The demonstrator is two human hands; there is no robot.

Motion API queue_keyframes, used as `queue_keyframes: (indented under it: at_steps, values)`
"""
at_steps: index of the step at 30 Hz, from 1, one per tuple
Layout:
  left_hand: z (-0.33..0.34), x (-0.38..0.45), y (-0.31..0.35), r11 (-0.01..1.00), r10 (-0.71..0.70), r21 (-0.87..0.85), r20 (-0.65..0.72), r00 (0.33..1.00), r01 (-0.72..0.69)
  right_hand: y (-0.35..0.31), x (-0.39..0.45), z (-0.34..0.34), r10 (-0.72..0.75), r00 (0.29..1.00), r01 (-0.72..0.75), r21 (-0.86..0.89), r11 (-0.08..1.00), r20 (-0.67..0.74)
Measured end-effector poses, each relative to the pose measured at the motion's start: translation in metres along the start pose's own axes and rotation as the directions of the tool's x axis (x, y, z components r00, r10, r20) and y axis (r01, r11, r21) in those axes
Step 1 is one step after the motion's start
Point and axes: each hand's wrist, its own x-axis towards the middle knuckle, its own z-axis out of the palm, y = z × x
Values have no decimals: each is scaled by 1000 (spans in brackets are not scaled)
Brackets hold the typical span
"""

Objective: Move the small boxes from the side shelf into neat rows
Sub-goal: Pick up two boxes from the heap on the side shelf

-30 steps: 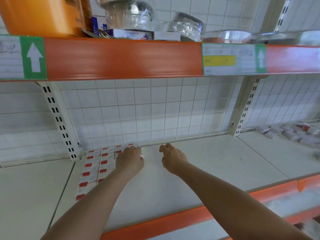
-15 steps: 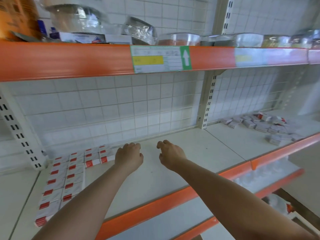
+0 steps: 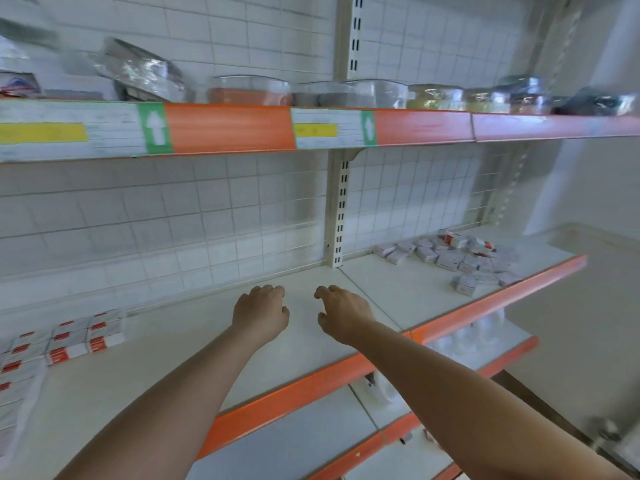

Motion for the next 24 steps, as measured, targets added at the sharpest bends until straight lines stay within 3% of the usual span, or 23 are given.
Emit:
queue_keyframes:
  at_steps: [14, 24]
  values:
    - [26, 49, 169, 996, 69, -55, 52, 996, -66, 165, -14, -25, 2, 1000, -2, -44, 999, 11]
    - [55, 96, 258, 973, 230, -68, 127, 965, -222, 260, -23, -32, 184, 982, -184, -24, 983, 32]
